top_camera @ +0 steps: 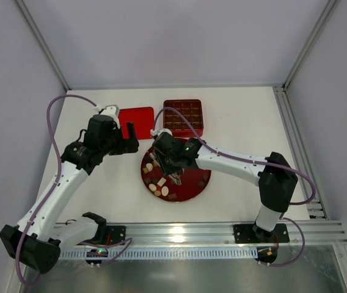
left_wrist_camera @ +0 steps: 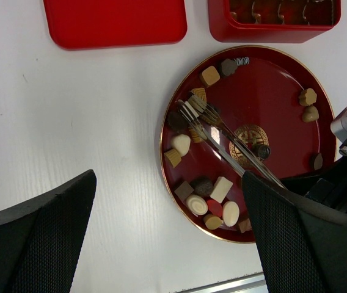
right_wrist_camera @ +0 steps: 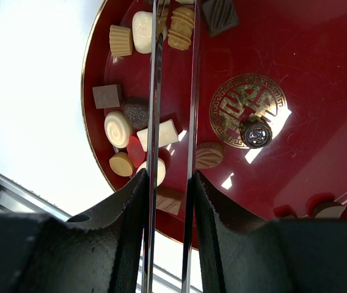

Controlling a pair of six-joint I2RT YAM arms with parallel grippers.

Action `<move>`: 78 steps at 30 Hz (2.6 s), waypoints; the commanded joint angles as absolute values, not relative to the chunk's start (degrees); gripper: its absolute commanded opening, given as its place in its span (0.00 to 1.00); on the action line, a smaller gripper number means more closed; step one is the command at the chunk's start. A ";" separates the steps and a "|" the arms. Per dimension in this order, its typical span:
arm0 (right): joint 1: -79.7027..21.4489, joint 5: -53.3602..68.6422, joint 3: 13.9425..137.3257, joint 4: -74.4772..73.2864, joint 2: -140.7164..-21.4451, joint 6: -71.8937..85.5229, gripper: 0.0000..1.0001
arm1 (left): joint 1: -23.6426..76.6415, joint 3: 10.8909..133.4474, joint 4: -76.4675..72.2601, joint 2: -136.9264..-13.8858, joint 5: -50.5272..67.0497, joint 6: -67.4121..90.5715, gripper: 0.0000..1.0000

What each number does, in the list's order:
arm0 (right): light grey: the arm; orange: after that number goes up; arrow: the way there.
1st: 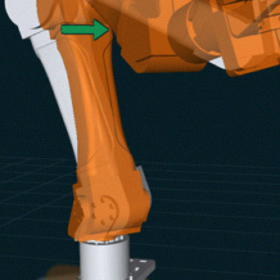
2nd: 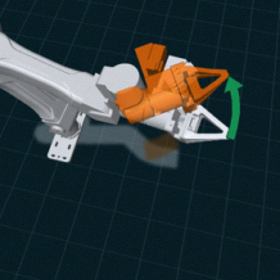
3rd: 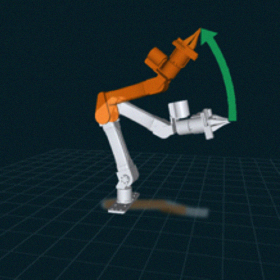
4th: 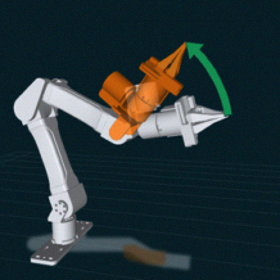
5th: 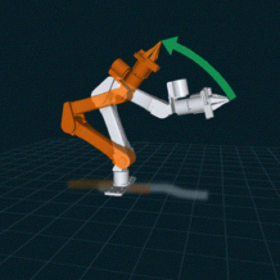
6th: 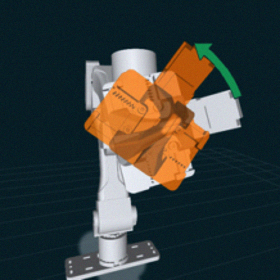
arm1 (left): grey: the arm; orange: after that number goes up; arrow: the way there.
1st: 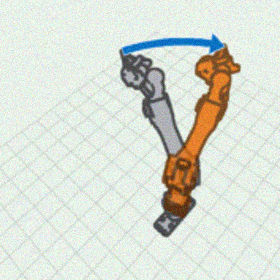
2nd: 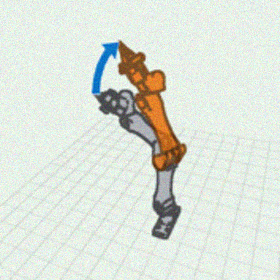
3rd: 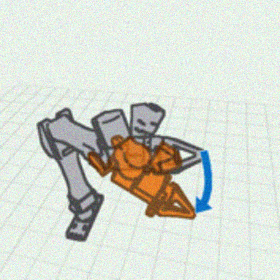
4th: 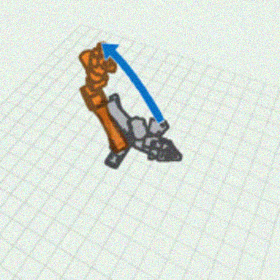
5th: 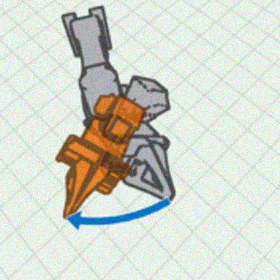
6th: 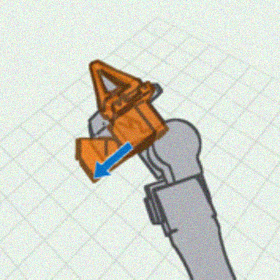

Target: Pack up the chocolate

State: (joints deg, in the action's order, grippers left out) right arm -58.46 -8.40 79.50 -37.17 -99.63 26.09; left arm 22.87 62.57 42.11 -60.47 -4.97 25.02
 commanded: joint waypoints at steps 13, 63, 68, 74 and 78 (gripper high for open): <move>-58.97 -9.23 78.48 -36.30 -97.56 27.16 0.37 | 22.94 63.98 41.22 -60.03 -5.27 24.52 1.00; -42.73 -3.09 85.42 -37.97 -87.01 21.80 0.34 | 23.03 64.86 41.05 -60.29 -5.10 24.35 1.00; -35.17 -3.16 91.75 -37.79 -92.62 18.55 0.33 | 23.03 65.74 41.57 -60.91 -5.19 23.91 1.00; -31.47 -3.43 98.87 -36.74 -100.62 16.96 0.33 | 23.03 66.27 42.01 -61.52 -5.27 23.56 1.00; -30.67 -3.08 102.91 -36.12 -106.06 16.44 0.33 | 23.03 66.27 42.01 -61.52 -5.36 23.64 1.00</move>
State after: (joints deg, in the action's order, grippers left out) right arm -30.96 -3.70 98.83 -38.15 -103.31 18.17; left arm 22.87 64.01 42.11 -61.54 -4.95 24.71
